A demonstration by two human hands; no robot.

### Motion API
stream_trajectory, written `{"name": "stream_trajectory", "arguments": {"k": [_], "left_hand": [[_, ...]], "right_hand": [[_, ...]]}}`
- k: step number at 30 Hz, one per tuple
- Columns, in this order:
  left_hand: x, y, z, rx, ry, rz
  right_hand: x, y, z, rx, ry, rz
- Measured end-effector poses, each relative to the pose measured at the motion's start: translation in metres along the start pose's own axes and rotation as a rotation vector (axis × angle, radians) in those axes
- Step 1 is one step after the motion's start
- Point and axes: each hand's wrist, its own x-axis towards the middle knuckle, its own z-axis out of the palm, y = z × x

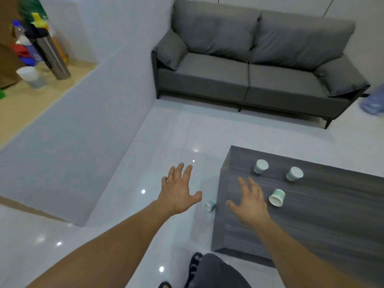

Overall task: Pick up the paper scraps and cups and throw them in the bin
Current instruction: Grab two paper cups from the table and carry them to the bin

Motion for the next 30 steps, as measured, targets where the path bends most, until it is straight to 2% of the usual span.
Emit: {"name": "stream_trajectory", "arguments": {"k": [7, 14, 22, 26, 30], "left_hand": [[0.111, -0.026, 0.018, 0.042, -0.152, 0.081], [0.255, -0.072, 0.080, 0.082, -0.330, 0.099], [0.412, -0.156, 0.288, 0.056, -0.483, 0.213], [0.449, -0.205, 0.396, 0.035, -0.575, 0.248], [0.462, -0.240, 0.479, 0.007, -0.648, 0.318]], "right_hand": [[0.088, -0.019, 0.042, 0.013, -0.133, -0.012], [0.209, -0.011, 0.133, -0.040, -0.434, 0.078], [0.374, 0.052, 0.343, -0.157, -0.587, 0.100], [0.440, 0.096, 0.451, -0.316, -0.656, 0.044], [0.469, 0.131, 0.534, -0.521, -0.688, -0.008]]}}
